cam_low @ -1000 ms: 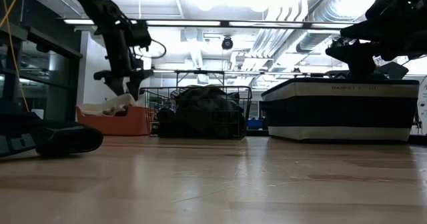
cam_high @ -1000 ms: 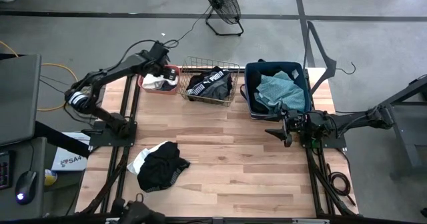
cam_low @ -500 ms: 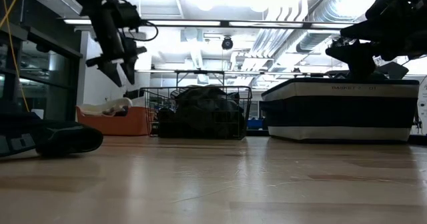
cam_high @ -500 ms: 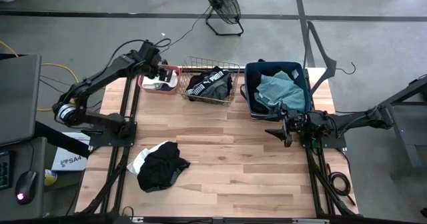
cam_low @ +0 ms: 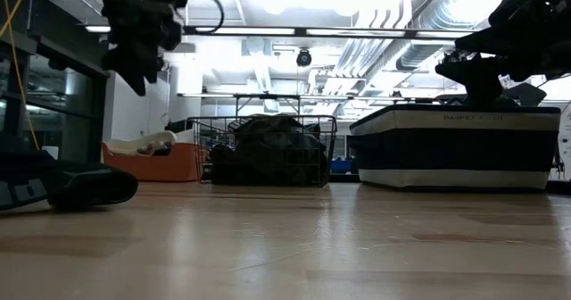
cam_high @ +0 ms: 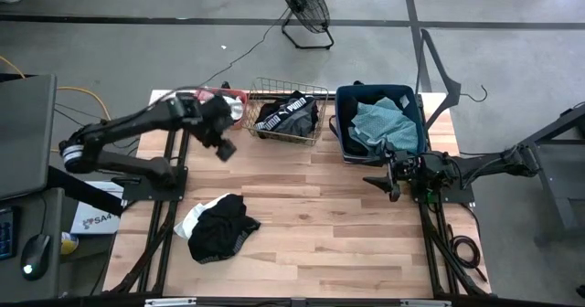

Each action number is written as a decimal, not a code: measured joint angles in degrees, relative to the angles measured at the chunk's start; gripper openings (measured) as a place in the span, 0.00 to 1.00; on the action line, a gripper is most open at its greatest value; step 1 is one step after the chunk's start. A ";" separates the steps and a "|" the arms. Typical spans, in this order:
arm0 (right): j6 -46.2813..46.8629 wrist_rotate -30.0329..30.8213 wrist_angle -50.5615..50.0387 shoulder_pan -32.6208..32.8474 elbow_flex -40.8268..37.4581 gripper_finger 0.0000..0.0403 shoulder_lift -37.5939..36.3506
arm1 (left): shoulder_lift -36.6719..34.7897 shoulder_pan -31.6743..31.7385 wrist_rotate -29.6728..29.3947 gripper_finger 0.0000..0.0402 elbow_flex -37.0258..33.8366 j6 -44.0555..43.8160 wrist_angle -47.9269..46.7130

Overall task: Pick & Place Cloths
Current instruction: Put the black boxer into the gold wire basket

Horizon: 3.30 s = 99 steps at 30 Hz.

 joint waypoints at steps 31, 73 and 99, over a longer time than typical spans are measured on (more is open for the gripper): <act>0.00 0.01 -0.09 -0.01 0.00 0.64 0.26 | 15.40 -48.20 -17.53 0.56 -9.52 -37.45 8.65; 0.00 0.00 0.00 -0.02 0.00 0.64 0.24 | 18.21 -48.18 -17.63 0.02 -3.73 -34.76 11.88; 0.00 0.00 0.00 0.00 0.00 0.64 0.24 | 17.27 -48.12 -60.78 0.02 42.61 11.65 6.82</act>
